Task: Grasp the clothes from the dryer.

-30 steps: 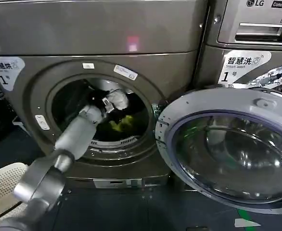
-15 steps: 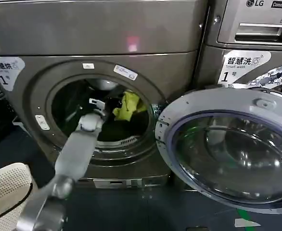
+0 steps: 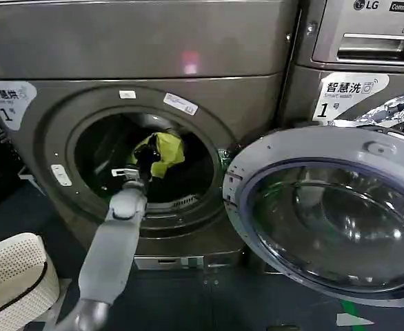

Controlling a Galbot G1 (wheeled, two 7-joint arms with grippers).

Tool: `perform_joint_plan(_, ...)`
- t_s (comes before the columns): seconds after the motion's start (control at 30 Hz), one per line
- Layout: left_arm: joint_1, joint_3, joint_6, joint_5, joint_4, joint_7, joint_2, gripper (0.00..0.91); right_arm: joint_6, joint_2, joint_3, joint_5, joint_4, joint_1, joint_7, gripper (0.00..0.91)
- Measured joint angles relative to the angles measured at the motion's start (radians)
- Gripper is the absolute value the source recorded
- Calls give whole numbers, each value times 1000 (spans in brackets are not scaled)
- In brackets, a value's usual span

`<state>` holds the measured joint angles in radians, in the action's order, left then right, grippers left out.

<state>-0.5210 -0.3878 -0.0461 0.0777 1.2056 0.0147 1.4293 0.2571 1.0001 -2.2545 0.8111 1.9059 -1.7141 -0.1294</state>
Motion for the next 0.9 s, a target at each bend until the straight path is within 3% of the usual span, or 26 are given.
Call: perform_joint_plan(0.9,-53,-14,-7,4,57,-32,-8,0,20,7,-28,4,15,-11,-26,907)
